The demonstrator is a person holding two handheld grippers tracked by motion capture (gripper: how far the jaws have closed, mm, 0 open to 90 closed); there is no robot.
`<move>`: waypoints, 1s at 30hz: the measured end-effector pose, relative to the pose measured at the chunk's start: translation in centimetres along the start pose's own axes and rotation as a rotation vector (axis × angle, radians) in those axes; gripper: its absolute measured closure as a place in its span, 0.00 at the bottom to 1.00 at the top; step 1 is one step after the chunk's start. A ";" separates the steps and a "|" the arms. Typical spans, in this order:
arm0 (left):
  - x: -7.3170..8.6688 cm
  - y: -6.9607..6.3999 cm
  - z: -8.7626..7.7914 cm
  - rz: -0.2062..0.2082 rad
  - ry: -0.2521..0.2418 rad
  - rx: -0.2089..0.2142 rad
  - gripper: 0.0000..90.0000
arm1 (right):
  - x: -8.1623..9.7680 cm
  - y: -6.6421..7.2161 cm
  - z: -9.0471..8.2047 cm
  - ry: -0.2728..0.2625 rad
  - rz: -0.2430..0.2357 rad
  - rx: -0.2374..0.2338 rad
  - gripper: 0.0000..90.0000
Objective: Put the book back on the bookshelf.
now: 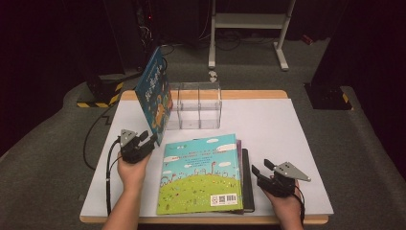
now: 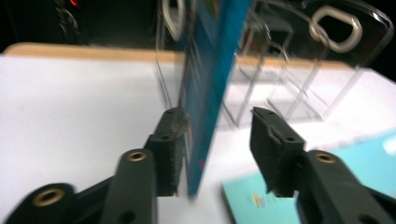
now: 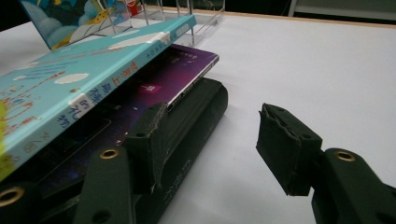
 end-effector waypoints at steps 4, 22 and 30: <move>0.9 0.4 -1.8 0.010 0.065 0.013 0.54 | -0.4 0.5 -0.1 -0.004 -0.018 -0.008 0.45; 5.9 0.6 -5.6 0.085 0.254 0.029 0.30 | -3.1 3.7 -0.4 -0.037 -0.110 -0.058 0.37; 7.2 -0.1 -5.9 0.100 0.317 0.051 0.30 | -3.7 4.8 0.8 0.011 -0.142 -0.037 0.39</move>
Point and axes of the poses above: each handheld gripper's, and its own axes: z roughly forward along the jaws, x roughly out of its underside, y roughly to its left, the point moved 1 cm from there along z, roughly forward along the jaws, and after that the axes turned 14 degrees about -z, right-handed, at the moved point
